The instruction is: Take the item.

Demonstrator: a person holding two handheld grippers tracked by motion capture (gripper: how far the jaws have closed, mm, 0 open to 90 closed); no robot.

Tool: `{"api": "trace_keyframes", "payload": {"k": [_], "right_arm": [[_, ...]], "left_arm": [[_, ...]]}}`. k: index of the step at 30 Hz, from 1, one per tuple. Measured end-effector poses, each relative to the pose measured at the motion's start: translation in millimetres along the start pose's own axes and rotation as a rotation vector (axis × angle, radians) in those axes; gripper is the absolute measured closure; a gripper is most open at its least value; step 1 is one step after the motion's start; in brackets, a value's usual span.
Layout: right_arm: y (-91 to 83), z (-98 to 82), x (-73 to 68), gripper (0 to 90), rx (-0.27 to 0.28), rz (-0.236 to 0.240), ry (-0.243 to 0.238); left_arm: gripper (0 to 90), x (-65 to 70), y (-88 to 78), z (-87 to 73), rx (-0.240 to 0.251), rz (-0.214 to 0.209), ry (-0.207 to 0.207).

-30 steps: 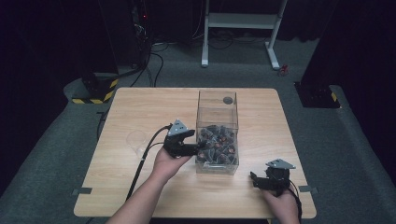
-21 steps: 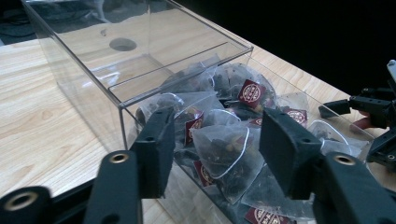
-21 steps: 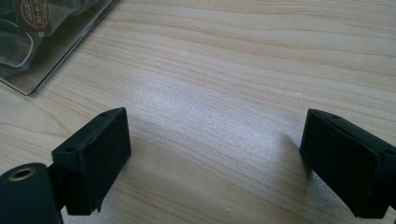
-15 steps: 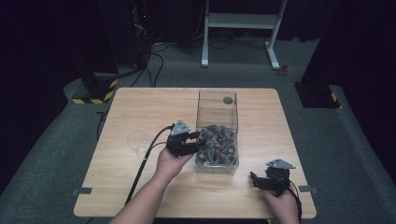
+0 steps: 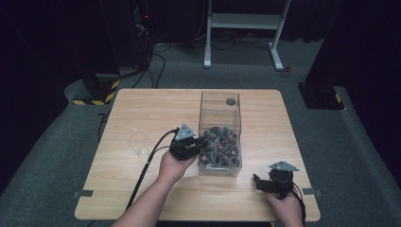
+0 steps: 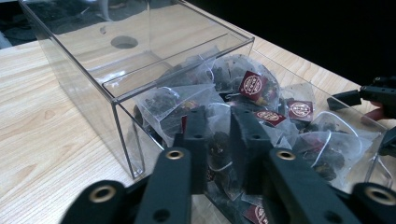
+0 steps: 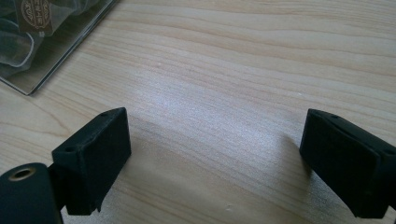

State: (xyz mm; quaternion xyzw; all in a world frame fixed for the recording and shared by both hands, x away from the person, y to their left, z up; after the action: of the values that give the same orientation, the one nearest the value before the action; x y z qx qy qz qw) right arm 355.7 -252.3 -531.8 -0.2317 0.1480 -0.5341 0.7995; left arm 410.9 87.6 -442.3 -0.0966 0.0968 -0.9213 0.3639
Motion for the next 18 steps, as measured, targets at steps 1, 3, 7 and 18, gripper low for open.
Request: {"api": "trace_keyframes", "payload": {"k": [1, 3, 7, 18], "right_arm": [[0.0, 0.0, 0.0, 8.6, 0.0, 0.0, 0.0], [0.0, 0.0, 0.0, 8.6, 0.0, 0.0, 0.0], [0.0, 0.0, 0.0, 8.6, 0.0, 0.0, 0.0], [0.0, 0.0, 0.0, 8.6, 0.0, 0.001, 0.0]], "left_arm": [[83.4, 0.4, 0.2, -0.2, 0.001, -0.001, 0.005], [87.2, 1.4, 0.0, -0.6, 0.001, -0.002, 0.013], [85.9, 2.5, -0.9, -0.4, 0.015, -0.002, 0.007], [49.4, 5.2, 8.0, 0.9, 0.028, 0.014, -0.028]]}}
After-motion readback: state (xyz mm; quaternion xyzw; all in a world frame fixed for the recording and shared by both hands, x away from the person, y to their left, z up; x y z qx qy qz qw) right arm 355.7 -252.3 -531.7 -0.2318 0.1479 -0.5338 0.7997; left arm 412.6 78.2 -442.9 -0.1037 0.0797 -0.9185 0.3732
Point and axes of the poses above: each handheld gripper's, and its own axes: y roughly forward along the jaws, z roughly out of its top, x roughly to its right, the point moved 1 cm from there along y, roughly forward along the jaws, and after that the axes turned 14 degrees about x, right-handed, at the moved point
